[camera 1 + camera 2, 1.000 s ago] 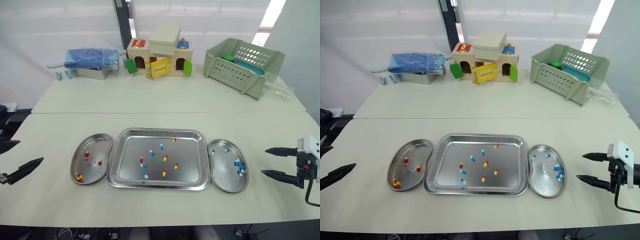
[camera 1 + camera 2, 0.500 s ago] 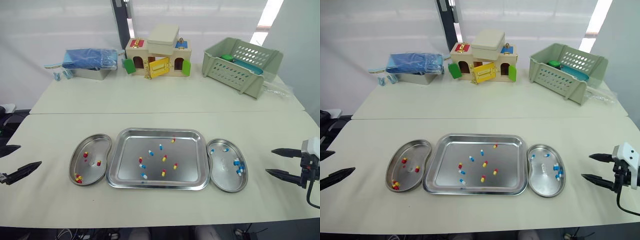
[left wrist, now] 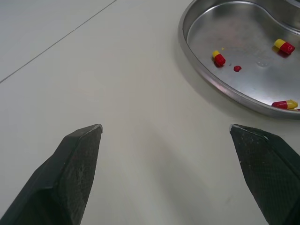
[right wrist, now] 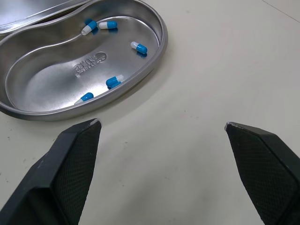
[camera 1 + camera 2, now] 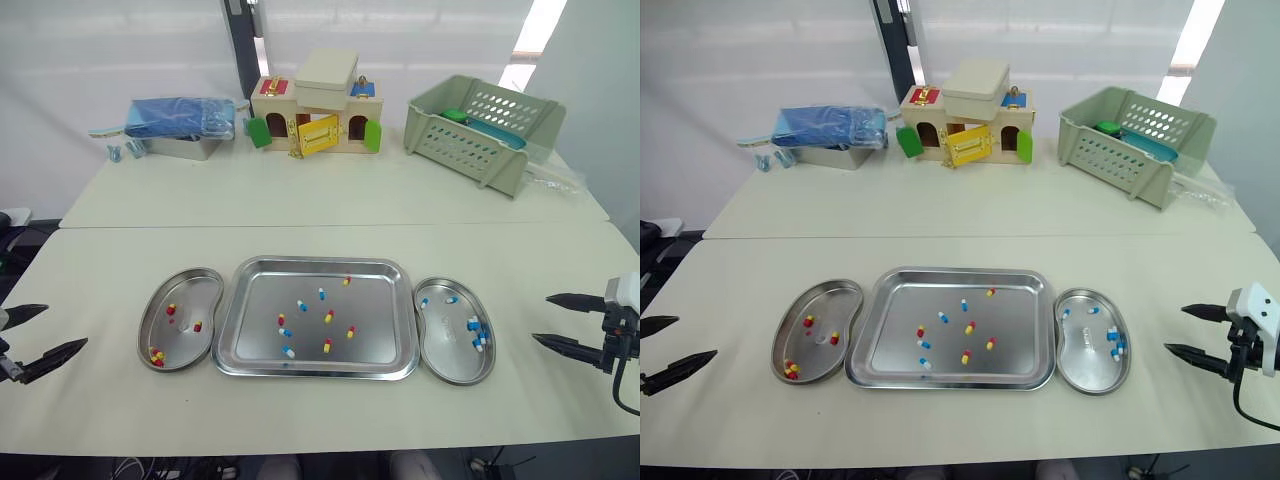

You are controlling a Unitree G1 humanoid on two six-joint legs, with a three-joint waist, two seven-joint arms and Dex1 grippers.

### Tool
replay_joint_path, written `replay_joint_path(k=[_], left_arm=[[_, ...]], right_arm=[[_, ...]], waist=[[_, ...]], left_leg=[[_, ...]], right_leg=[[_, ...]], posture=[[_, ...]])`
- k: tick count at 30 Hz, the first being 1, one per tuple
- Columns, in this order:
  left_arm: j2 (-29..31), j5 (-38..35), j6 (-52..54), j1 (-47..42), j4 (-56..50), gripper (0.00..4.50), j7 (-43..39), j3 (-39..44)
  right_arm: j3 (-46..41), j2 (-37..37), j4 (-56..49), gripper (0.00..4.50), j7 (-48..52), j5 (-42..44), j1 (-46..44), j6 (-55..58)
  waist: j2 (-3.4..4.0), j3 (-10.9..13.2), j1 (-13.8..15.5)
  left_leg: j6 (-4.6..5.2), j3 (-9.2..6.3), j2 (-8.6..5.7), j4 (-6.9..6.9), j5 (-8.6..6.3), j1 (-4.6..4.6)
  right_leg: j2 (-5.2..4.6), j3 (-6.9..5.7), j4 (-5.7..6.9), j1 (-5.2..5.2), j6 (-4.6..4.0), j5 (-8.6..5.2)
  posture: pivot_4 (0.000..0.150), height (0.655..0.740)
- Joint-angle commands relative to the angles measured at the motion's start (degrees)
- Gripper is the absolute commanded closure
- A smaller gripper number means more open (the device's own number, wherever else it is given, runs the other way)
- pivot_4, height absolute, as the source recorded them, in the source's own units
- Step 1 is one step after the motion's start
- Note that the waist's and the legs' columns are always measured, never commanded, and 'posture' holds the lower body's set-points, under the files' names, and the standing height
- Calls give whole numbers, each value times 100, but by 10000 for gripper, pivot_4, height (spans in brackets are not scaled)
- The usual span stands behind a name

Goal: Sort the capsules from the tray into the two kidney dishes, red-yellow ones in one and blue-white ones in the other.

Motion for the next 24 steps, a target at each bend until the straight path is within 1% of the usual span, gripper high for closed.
replay_joint_path(k=[1, 8, 14, 18, 20, 22, 24], left_arm=[[155, -1, -121, -112, 59, 0, -82, 37], [136, 14, -170, -125, 139, 0, -166, 60], [94, 13, -159, -50, 46, 0, -211, 73], [98, 6, 36, -31, -294, 0, -292, -62], [84, -16, 223, -46, -605, 0, -328, -204], [64, -54, 371, -113, -803, 0, -341, -312], [39, -62, 573, -200, -1121, 0, -347, -529]], right_arm=[[-112, 0, -102, 330, -47, 57, -30, -67], [-142, 46, -156, 330, -19, 93, 99, -107], [-140, 78, -353, 330, 275, 270, 218, -187], [-247, 227, -842, 330, 564, 540, 662, -332], [-287, 385, -1434, 330, 721, 789, 1153, -257], [-344, 620, -1939, 330, 753, 1080, 1505, -255], [-487, 1174, -2517, 330, 438, 1353, 1927, -396]], waist=[[0, 0, 0], [0, 0, -1], [0, 0, 0], [-1, -1, 8], [1, 0, 38], [-1, -1, 79], [-1, -1, 104]], left_leg=[[0, 0, 0, 0, 0, 0], [0, 0, 0, 1, 0, 0], [0, 0, 0, 1, 0, 1], [0, -2, 1, 1, 0, 0], [0, 0, 0, 5, 0, -2], [-1, -5, 2, 3, 0, -1], [-1, -5, 3, 4, 0, -1]], right_leg=[[0, 0, 0, 0, 0, 0], [0, 0, 1, 0, 0, 0], [0, 0, 2, 0, 0, 0], [0, -3, 1, 3, 0, 0], [-3, -2, 2, 3, 1, 0], [-1, -9, 1, 7, 1, 0], [0, -9, 2, 8, 1, 0]], posture=[[1500, 7400], [1500, 7400], [1500, 7400], [1500, 7400], [1500, 7400], [1500, 7400], [1500, 7400]])
